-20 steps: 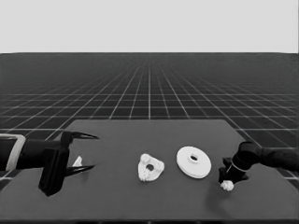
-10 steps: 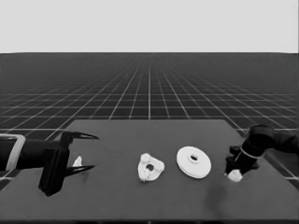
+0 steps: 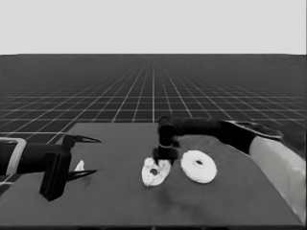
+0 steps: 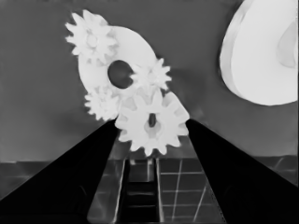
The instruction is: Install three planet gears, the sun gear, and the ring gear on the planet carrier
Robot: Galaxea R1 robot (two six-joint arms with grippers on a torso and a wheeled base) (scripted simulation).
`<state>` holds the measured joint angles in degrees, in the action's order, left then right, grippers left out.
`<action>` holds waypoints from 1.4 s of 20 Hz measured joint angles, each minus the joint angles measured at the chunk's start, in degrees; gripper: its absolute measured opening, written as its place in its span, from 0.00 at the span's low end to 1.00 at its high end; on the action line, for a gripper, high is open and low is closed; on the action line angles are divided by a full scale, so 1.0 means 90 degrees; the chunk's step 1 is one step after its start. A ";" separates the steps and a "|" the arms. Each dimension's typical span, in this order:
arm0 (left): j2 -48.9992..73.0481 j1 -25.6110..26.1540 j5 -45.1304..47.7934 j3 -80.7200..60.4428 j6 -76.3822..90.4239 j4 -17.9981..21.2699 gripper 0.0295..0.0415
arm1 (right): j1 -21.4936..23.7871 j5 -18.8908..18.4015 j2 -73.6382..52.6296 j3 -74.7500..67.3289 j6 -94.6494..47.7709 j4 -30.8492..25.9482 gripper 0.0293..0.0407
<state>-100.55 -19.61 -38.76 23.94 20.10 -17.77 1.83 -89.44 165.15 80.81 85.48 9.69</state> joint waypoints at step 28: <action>0.0000 0.0000 0.0000 0.0000 0.0000 0.0000 0.75 | -0.0823 0.0397 0.1297 0.2388 -0.0436 0.0662 0.14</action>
<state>-100.55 -19.61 -38.76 23.94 20.10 -17.77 -5.59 -85.87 176.83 102.29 81.56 15.64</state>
